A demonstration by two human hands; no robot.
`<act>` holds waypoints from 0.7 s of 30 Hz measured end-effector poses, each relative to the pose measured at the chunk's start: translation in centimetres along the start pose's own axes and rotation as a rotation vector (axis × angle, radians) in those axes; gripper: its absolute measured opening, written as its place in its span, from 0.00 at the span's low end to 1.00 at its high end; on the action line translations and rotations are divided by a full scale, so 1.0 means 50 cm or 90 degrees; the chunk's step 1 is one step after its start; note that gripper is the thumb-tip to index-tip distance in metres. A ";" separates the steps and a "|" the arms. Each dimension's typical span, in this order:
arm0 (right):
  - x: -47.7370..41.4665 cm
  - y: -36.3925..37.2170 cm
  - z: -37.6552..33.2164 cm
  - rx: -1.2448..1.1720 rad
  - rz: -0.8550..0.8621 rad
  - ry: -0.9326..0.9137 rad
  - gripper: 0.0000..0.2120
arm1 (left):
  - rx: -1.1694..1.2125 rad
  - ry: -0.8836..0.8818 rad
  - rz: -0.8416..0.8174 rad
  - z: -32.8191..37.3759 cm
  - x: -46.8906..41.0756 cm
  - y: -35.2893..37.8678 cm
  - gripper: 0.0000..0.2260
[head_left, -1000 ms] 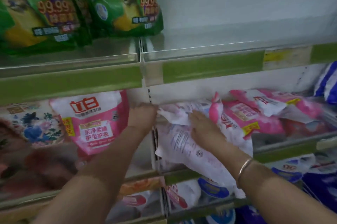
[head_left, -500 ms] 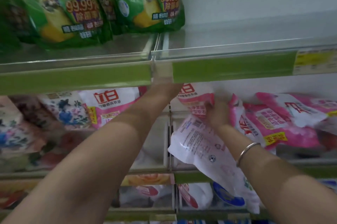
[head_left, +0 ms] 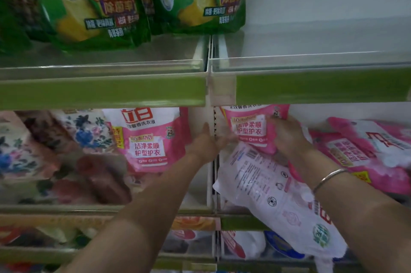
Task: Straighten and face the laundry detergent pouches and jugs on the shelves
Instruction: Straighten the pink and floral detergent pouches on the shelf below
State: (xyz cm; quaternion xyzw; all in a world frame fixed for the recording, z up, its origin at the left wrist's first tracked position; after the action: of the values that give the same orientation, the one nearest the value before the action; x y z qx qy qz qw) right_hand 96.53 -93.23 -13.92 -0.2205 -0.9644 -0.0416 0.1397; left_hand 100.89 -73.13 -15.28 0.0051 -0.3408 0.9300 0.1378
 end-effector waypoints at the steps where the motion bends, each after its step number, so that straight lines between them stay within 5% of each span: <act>1: -0.002 0.006 0.000 -0.005 -0.009 0.012 0.10 | 0.041 -0.010 -0.027 0.004 -0.002 0.009 0.42; 5: -0.012 0.039 0.013 -0.020 -0.077 0.067 0.10 | 0.132 -0.035 -0.038 0.003 -0.023 0.014 0.48; 9: -0.025 0.086 -0.005 -0.005 -0.136 0.046 0.13 | 0.282 0.084 -0.019 0.037 -0.032 0.013 0.33; 12: -0.034 0.135 -0.019 -0.042 -0.198 0.013 0.07 | 0.421 0.038 0.007 0.006 -0.049 0.006 0.29; 16: -0.042 0.168 0.011 -0.023 -0.209 0.070 0.07 | 0.216 -0.020 0.105 -0.047 -0.051 -0.026 0.34; 21: -0.065 0.170 0.026 -0.132 -0.204 0.121 0.09 | 0.266 0.004 0.103 -0.043 -0.056 -0.013 0.41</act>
State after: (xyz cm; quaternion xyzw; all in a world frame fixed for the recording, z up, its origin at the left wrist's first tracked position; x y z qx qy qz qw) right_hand 102.71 -86.73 -15.94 -0.0723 -0.9603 -0.1827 0.1980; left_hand 103.92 -72.01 -16.78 0.0033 -0.1393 0.9884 0.0597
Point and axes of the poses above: each hand's wrist, its own x-axis away from the middle knuckle, its own y-axis out of the palm, z = x × y, the point moved 9 cm from there along -x, towards the middle knuckle, and after that the axes turned 4 degrees about y, right-handed, at the moved point
